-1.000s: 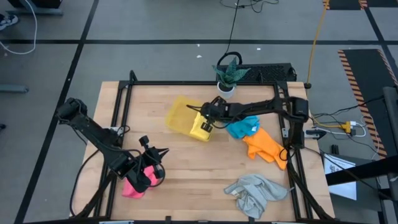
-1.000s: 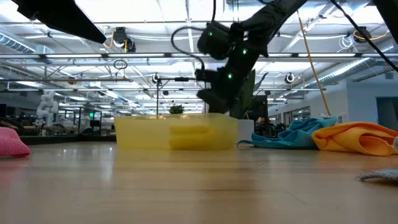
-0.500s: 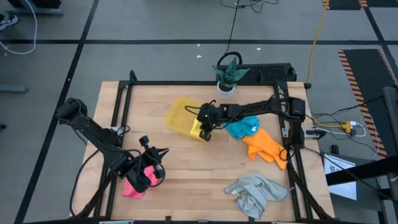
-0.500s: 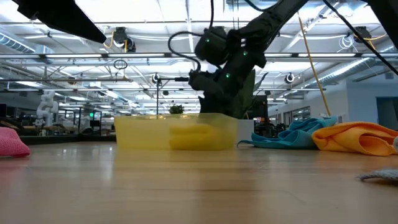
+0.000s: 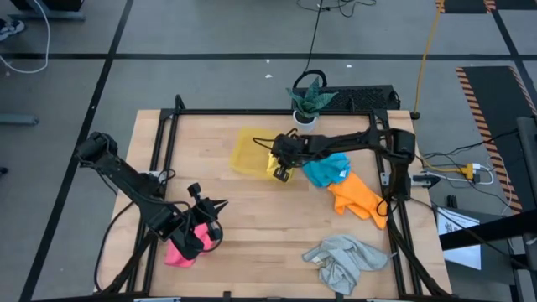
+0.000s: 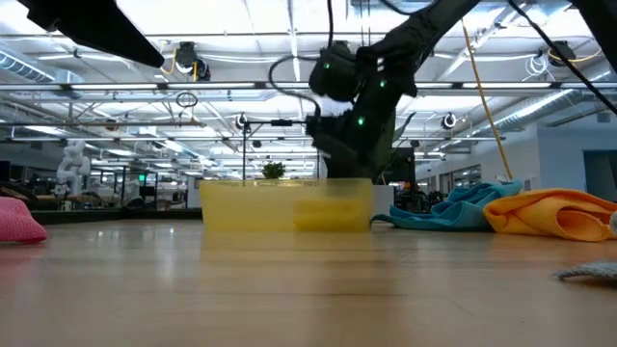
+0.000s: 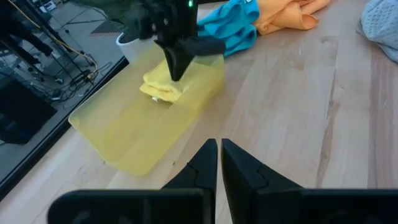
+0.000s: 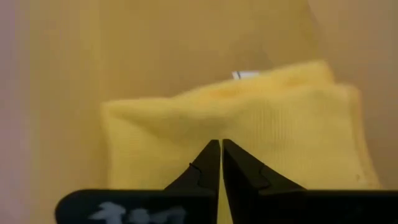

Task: Fold microfiber towels
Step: Move the yellow bin to the top left of the table

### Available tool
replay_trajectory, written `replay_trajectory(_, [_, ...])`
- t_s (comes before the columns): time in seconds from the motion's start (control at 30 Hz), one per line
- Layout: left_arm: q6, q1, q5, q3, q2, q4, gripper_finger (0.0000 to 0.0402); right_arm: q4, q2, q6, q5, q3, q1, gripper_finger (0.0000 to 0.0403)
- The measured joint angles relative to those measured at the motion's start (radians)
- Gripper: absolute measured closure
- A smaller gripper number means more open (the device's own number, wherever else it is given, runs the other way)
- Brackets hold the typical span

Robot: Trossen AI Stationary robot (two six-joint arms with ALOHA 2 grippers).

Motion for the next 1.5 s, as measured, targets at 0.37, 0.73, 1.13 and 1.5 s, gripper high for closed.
replay_trajectory(0.37, [-0.012, 0.068, -0.006, -0.098, 0.000, 0.084, 0.0376, -0.101, -0.217, 0.083, 0.230, -0.093, 0.180, 0.0395])
replay_trajectory(0.73, [0.151, 0.394, 0.264, -0.162, 0.000, 0.235, 0.0376, 0.153, -0.437, 0.410, 0.294, -0.560, 0.272, 0.0402])
replay_trajectory(1.13, [0.347, 0.573, 0.448, -0.307, 0.000, 0.525, 0.0376, 0.558, -0.284, 0.259, 0.236, -0.583, 0.091, 0.0403])
replay_trajectory(1.5, [0.356, 0.681, 0.420, -0.474, 0.000, 0.659, 0.0376, 0.563, -0.080, 0.184, 0.236, -0.371, 0.033, 0.0403])
